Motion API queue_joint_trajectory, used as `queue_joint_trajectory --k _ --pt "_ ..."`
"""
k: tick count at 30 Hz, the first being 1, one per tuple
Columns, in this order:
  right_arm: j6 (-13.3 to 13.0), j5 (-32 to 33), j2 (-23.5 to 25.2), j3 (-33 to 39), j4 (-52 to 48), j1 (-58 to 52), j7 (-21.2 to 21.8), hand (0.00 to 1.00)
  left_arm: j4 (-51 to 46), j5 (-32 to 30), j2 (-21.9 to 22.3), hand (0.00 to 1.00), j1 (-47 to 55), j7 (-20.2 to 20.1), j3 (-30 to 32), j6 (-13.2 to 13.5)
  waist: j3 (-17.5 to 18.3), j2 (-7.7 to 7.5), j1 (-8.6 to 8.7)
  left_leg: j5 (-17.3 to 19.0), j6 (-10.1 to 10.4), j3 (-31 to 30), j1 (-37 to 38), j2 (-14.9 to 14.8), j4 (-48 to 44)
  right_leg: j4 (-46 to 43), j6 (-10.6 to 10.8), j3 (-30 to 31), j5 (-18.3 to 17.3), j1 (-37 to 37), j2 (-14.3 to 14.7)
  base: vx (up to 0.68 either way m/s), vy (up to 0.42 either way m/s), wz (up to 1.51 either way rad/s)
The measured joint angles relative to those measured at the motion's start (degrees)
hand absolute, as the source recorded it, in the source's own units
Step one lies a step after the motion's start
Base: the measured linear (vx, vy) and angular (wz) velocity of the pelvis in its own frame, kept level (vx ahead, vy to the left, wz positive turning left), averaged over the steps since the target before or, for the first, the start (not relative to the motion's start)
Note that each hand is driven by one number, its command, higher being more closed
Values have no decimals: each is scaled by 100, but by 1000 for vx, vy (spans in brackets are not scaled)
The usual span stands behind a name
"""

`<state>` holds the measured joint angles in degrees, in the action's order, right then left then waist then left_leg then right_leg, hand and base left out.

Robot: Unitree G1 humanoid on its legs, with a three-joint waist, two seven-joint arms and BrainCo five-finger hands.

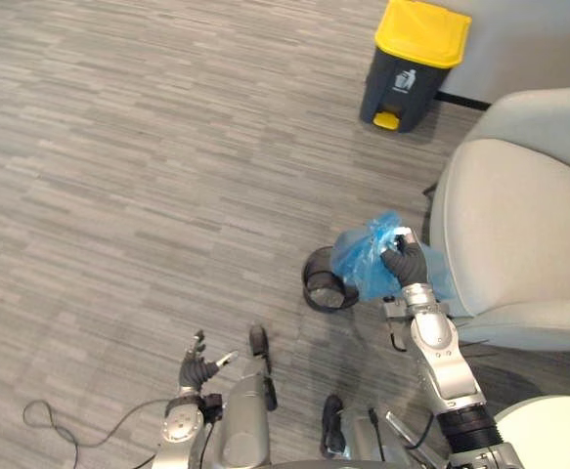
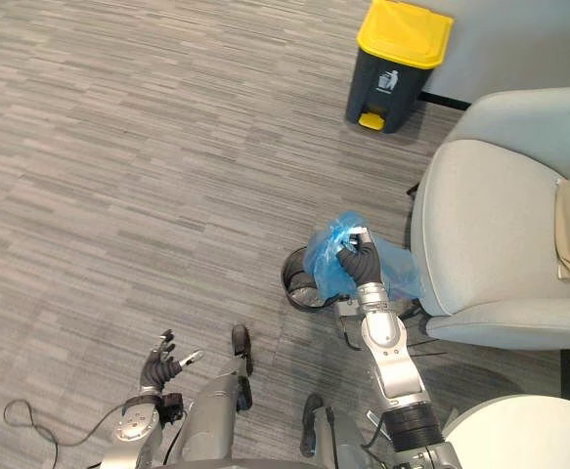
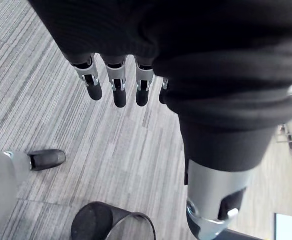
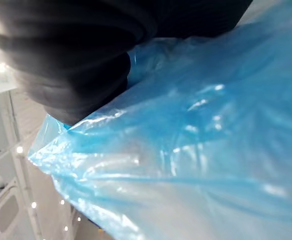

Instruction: Gather rubbish on tea table into small bin, then transfer packed bag to large trash can.

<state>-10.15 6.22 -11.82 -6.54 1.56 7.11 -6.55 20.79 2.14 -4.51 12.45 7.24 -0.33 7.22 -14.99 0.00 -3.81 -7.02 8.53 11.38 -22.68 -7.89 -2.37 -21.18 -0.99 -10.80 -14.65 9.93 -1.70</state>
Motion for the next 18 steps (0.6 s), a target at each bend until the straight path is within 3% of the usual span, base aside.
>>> queue_joint_trajectory --k 2,3,5,7,9,12,18 --pt "-2 -12 -95 -4 -1 168 11 100 -324 -5 -46 0 -25 -115 -159 66 5 -84 7 222 -457 6 -246 99 -1107 191 -46 -138 248 51 -250 -279 -51 62" --pt "-2 -22 -233 -32 0 263 33 100 -572 -12 -50 0 2 -143 -201 91 33 -28 63 452 -653 -22 -125 -3 -1817 351 -40 -147 433 54 -280 -219 7 31" --pt "-5 -36 -334 -110 2 282 52 100 -808 -13 -83 0 -35 -146 -206 159 86 65 74 920 -706 -106 236 -180 -2291 482 -12 -170 580 41 -261 -180 80 9" --pt "-5 -75 -454 -127 0 308 115 100 -955 -70 -249 0 -275 -100 -392 299 131 140 210 1276 -443 -202 928 -196 -1518 754 94 -200 814 45 -223 -138 119 16" --pt "-2 -196 -457 -153 -15 324 202 100 -997 -94 -493 0 -637 -97 -615 329 163 19 285 983 -399 -185 1017 -25 -1022 1076 195 -191 1118 36 -301 -132 144 8" --pt "-4 -217 -437 -324 -252 307 393 100 -1032 -432 -808 0 -1198 -96 -955 350 201 -37 328 902 -519 -171 1015 148 -952 1468 320 -154 1456 -92 -403 -99 141 -2" --pt "-71 36 -401 -1480 -837 297 943 100 -1123 -897 -1287 0 -1765 -108 -1527 462 460 -228 402 792 -660 59 1223 324 -634 1991 422 54 1823 -281 -461 -49 81 -15"
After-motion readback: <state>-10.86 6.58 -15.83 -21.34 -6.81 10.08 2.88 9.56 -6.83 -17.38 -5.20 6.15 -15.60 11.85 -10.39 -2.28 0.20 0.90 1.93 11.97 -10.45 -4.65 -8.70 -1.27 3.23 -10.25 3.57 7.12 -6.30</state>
